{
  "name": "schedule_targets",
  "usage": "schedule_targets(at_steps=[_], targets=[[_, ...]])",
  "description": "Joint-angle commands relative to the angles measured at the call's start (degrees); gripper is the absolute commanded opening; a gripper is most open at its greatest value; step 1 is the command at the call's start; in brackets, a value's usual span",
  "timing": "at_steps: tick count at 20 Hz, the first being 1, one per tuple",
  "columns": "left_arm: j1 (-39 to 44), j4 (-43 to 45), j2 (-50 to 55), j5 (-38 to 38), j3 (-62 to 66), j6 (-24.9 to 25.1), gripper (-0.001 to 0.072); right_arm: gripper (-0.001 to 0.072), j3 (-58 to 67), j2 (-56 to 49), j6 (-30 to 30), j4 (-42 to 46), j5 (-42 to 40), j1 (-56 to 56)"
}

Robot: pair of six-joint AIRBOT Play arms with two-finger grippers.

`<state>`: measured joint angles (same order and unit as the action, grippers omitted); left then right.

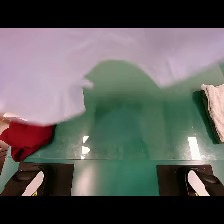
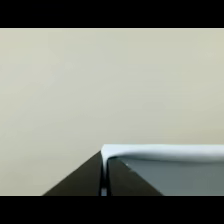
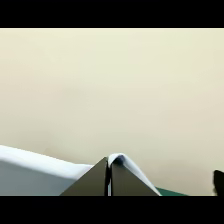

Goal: Fold the shirts.

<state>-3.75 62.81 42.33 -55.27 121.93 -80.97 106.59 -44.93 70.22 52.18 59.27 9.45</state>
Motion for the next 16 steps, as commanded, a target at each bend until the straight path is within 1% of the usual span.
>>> schedule_targets(at_steps=[1,3,4,5,7,9,11,12,14,16], targets=[[-0.04,-1.9,0.09,0.68,0.9,-0.17,0.0021,0.0013,-0.85,4.72,1.2,-0.55,1.53,10.69],[-0.04,-1.92,0.9,0.09,-4.42,-0.94,0.0021,0.0013,-0.87,2.21,2.21,-5.57,7.15,15.04],[-0.04,-1.92,1.55,-1.33,-7.45,-1.64,0.0021,0.0013,-0.87,-0.15,3.19,-7.93,10.29,15.43],[-0.04,-1.97,2.89,-4.0,-10.88,-1.75,0.0021,0.0013,-0.9,-2.73,4.63,-9.03,13.22,14.88],[-0.04,-2.84,7.08,-10.73,-17.49,-2.56,0.0022,0.0013,-0.96,-9.35,7.56,-7.26,18.97,10.71],[-0.04,-5.38,11.74,-14.91,-24.72,-2.58,0.0021,0.0013,-0.98,-16.74,10.34,0.76,22.45,2.58],[-0.04,-5.75,16.39,-14.71,-32.41,-2.23,0.0021,0.0013,-0.98,-24.74,12.41,10.67,23.67,-6.69],[-0.04,-5.68,18.95,-13.31,-36.06,-1.14,0.0021,0.0013,-0.98,-29.27,12.5,14.49,23.5,-10.78],[-0.04,-5.33,24.22,-9.16,-41.62,-0.72,0.0021,0.0013,-0.98,-38.03,13.53,19.93,21.79,-16.55],[-0.04,-5.35,30.95,-4.7,-43.28,2.16,0.0021,0.0013,-0.92,-45.94,13.81,20.41,17.44,-19.04]])
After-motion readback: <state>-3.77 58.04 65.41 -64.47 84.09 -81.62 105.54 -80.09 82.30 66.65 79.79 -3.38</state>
